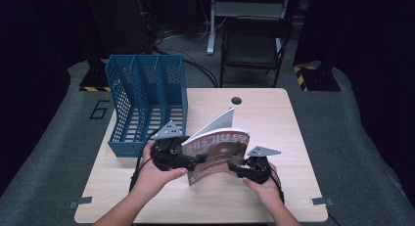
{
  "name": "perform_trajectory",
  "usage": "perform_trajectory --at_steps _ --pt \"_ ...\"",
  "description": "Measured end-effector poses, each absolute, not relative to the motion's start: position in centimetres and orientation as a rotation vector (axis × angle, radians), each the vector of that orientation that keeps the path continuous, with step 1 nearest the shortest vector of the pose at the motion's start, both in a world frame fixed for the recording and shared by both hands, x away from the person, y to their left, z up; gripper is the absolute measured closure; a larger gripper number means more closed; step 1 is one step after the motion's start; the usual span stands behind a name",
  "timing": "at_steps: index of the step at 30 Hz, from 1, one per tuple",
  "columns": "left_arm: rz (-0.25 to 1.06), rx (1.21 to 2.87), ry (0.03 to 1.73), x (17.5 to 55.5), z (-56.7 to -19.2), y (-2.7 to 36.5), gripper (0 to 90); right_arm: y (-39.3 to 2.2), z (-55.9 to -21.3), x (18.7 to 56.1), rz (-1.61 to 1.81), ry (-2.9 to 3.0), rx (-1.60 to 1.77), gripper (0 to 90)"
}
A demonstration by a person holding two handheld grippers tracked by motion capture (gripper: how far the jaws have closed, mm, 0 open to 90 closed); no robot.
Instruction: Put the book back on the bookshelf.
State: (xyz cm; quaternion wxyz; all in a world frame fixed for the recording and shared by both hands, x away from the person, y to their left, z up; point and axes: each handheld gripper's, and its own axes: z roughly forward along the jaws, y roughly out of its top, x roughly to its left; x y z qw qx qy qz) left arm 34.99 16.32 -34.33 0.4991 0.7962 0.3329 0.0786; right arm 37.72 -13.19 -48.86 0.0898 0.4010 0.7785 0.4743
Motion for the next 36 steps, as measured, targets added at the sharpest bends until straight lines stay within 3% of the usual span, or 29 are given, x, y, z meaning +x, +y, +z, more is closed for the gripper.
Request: perform_trajectory --at_steps 5,16,23,36 --pt "0.175 1.969 0.775 34.9 -34.0 15.9 11.0 -13.2 -48.9 37.7 1.41 2.315 1.195 56.6" --pt "0.191 2.002 0.767 35.4 -33.0 15.3 21.0 -13.1 -48.9 37.7 1.413 2.313 1.199 56.7" --pt "0.172 2.033 0.744 35.7 -32.4 15.2 41.6 -13.1 -48.9 37.7 1.409 2.313 1.198 56.8" --pt "0.235 2.073 0.72 36.3 -31.0 14.7 52.7 -13.1 -48.9 37.7 1.411 2.308 1.198 56.8"
